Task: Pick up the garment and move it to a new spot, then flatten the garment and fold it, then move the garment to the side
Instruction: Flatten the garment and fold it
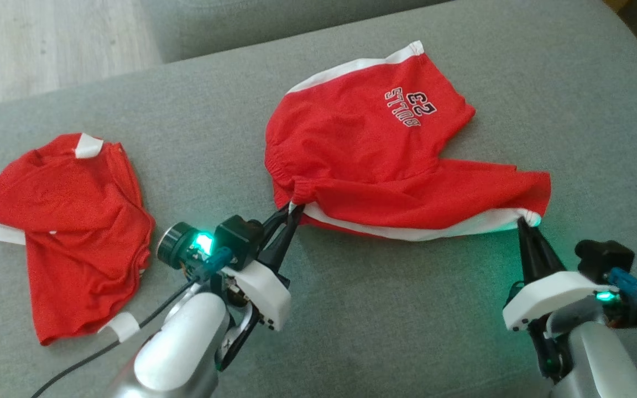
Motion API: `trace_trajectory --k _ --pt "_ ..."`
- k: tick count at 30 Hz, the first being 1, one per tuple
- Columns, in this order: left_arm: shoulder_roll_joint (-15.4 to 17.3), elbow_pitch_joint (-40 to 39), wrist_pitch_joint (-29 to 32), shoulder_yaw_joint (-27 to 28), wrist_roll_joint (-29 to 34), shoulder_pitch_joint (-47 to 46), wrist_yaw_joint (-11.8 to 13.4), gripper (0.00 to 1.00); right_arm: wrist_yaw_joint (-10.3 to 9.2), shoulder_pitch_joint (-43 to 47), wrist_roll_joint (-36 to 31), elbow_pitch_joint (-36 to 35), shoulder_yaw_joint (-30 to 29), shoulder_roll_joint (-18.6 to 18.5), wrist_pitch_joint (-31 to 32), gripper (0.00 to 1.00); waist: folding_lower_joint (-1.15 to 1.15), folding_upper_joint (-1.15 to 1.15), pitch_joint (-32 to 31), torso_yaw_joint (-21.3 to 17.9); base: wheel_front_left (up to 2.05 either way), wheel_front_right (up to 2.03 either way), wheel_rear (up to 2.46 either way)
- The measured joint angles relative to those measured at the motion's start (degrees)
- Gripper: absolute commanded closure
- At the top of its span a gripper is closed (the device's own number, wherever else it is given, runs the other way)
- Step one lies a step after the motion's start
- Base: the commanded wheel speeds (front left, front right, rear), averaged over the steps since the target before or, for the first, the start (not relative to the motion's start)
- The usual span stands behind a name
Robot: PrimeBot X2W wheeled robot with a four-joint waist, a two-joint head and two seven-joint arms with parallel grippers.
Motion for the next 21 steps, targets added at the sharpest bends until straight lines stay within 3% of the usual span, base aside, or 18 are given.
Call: trace_trajectory --k 7,14,21 --pt "1.1 -0.9 0.0 0.9 -1.5 -0.2 -0.2 1.0 0.0 1.7 0.0 -11.2 0.7 -0.9 2.2 1.0 0.0 0.0 -2.9 0.7 0.0 0.0 0.0" --pt "3.1 -2.5 3.0 2.7 -3.7 -5.9 -1.6 1.0 0.0 0.0 5.1 -19.6 3.3 -7.0 6.3 1.0 0.0 0.0 -5.6 1.6 0.0 0.0 0.0" --pt "4.5 -3.1 5.7 3.8 -5.7 -13.6 -2.7 1.0 0.0 -8.6 9.0 -22.8 6.9 -12.8 8.3 1.0 0.0 0.0 -7.9 1.8 0.0 0.0 0.0"
